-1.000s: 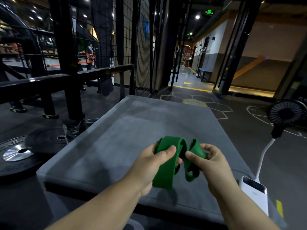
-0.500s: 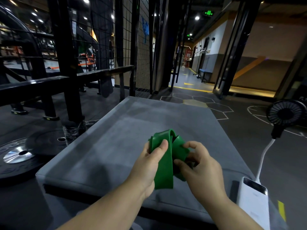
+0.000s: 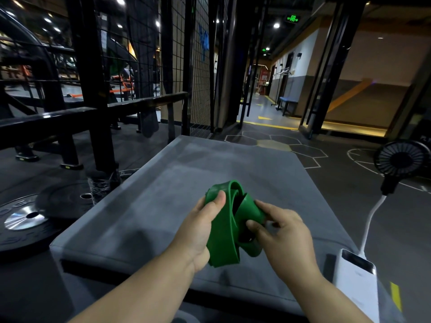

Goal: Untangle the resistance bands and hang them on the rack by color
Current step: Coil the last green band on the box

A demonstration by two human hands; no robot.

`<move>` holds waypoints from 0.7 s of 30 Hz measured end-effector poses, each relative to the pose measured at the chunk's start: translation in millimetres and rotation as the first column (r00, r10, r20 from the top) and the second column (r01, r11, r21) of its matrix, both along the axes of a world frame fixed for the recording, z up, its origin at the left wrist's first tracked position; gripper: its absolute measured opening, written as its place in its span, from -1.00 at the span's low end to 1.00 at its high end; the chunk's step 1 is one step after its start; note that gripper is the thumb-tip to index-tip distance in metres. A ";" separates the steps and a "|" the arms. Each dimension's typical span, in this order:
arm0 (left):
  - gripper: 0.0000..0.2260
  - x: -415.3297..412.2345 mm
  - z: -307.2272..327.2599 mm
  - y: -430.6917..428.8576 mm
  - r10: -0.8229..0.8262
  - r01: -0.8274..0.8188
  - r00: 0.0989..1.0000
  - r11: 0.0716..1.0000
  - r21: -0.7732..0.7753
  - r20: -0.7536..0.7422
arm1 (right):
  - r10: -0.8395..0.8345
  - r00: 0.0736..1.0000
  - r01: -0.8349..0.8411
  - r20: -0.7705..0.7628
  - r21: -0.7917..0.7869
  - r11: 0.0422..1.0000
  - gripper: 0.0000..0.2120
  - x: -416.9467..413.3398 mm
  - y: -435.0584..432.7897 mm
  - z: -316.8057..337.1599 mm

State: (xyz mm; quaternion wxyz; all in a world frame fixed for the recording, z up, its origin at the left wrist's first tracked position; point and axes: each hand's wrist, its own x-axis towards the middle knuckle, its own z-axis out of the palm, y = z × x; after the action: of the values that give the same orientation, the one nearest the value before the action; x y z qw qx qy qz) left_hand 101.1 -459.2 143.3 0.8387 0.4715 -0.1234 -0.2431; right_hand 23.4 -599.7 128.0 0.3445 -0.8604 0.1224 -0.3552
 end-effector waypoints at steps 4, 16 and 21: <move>-0.56 2.4 1.6 0.0 0.008 -0.009 0.997 1.000 -0.009 -0.072 | 0.012 0.994 -0.003 0.111 -0.083 0.997 -0.57 0.2 -1.5 -4.6; -0.53 9.9 5.7 8.9 -0.084 0.092 0.980 0.995 0.036 -0.181 | 0.230 0.963 -0.179 0.142 -0.304 0.936 -0.81 -0.8 5.5 -3.6; -0.41 4.2 4.5 10.5 -0.122 0.139 0.981 0.984 0.111 -0.153 | 0.188 0.981 -0.166 0.046 -0.301 0.939 -0.81 3.7 1.8 -5.6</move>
State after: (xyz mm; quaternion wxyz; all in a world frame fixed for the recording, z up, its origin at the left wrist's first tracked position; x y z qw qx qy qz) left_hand 105.3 -448.7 147.9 0.7975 0.4934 -0.0777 -0.3383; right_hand 27.1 -597.9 122.4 0.2468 -0.8959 -0.0229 -0.3688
